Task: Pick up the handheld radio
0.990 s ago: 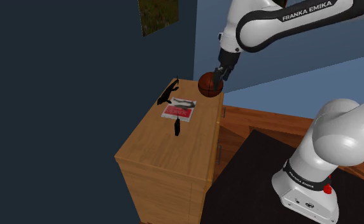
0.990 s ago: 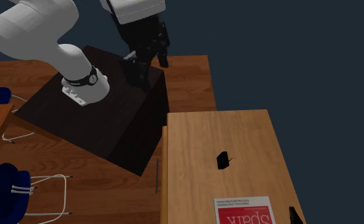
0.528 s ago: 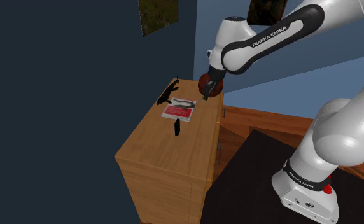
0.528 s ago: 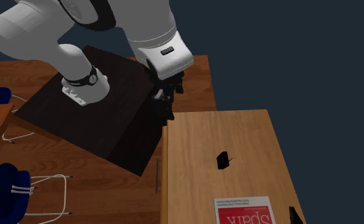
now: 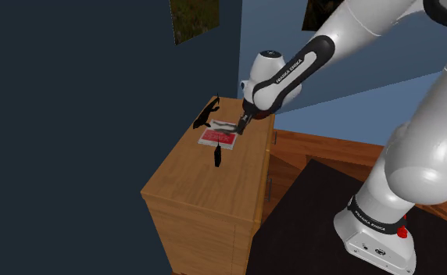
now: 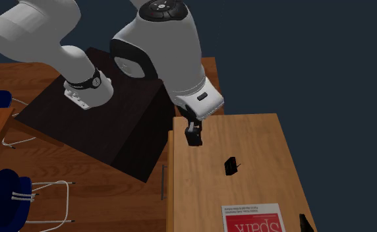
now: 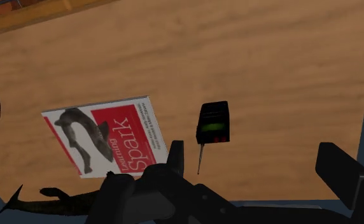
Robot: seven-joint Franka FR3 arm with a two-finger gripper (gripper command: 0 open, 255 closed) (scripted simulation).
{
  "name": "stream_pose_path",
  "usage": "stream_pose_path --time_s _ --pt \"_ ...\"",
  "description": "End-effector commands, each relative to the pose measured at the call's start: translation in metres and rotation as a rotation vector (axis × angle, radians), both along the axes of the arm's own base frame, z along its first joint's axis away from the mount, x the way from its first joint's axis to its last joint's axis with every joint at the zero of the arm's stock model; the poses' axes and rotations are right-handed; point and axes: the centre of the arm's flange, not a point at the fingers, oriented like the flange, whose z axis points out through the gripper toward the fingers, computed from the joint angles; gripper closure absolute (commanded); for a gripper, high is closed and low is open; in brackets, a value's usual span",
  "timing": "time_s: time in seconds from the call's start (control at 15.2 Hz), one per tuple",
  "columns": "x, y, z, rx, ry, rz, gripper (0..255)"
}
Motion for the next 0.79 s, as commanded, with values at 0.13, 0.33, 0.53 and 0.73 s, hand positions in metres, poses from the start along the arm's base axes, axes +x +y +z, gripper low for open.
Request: stream_pose_path --time_s 0.13,0.33,0.53,0.73 --pt "0.030 -0.005 -0.043 -0.008 -0.023 0.054 0" --pt "0.053 -0.006 -0.074 -0.013 -0.039 0.093 0" --pt "0.076 -0.006 -0.105 -0.017 -0.056 0.132 0" --pt "0.100 -0.006 -0.136 -0.022 -0.072 0.171 0"
